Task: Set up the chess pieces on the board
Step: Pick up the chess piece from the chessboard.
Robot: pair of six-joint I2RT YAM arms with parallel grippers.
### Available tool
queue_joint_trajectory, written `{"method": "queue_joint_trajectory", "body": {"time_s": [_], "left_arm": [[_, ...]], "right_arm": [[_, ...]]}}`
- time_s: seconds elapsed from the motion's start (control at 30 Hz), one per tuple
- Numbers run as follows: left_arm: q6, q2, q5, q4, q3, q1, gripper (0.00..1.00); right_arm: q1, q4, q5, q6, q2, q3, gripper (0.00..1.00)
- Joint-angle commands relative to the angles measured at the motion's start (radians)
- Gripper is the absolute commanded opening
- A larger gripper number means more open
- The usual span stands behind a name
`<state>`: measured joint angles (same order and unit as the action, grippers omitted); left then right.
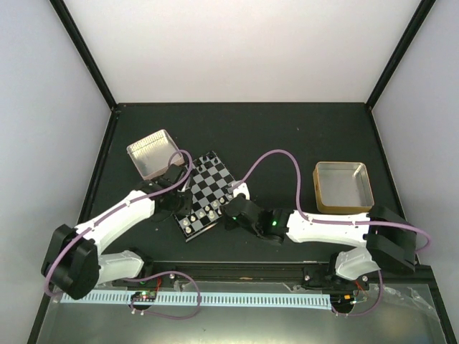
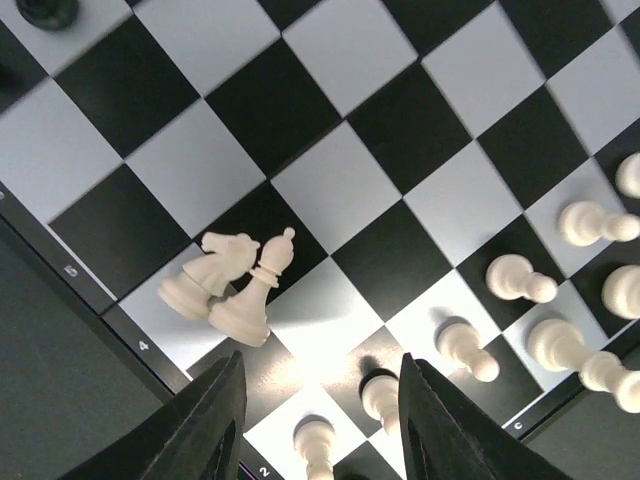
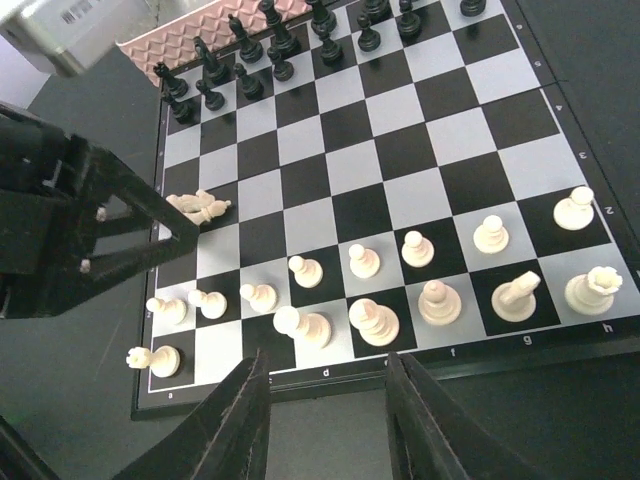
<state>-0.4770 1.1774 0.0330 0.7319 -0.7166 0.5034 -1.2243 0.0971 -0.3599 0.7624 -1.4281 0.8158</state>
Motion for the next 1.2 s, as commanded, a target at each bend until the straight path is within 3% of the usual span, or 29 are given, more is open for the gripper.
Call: {"method": "queue_joint_trajectory", "body": {"time_s": [0.0, 0.23, 0.57, 0.73, 1.17], "left_arm": [[-0.012, 0.045, -0.034, -0.001, -0.043, -0.008, 0.44], [-0.015, 0.086, 0.013, 0.013, -0.047, -0.008, 0.51], [-0.014, 0.153, 0.106, 0.006, -0.075, -0.01, 0.49], [-0.007, 0.171, 0.087, -0.011, -0.074, -0.01, 0.49], [-0.004, 0.196, 0.049, -0.05, -0.029, -0.009, 0.34]], "right_arm": [[0.008, -0.028, -0.021, 0.027, 0.042, -0.018, 0.34], [0.011, -0.03, -0.02, 0.027, 0.048, -0.027, 0.34], [0.011, -0.028, -0.013, 0.024, 0.027, -0.02, 0.33], [0.013, -0.023, -0.013, 0.029, 0.02, -0.019, 0.32], [0.013, -0.012, -0.007, 0.025, 0.018, -0.005, 0.29]]}}
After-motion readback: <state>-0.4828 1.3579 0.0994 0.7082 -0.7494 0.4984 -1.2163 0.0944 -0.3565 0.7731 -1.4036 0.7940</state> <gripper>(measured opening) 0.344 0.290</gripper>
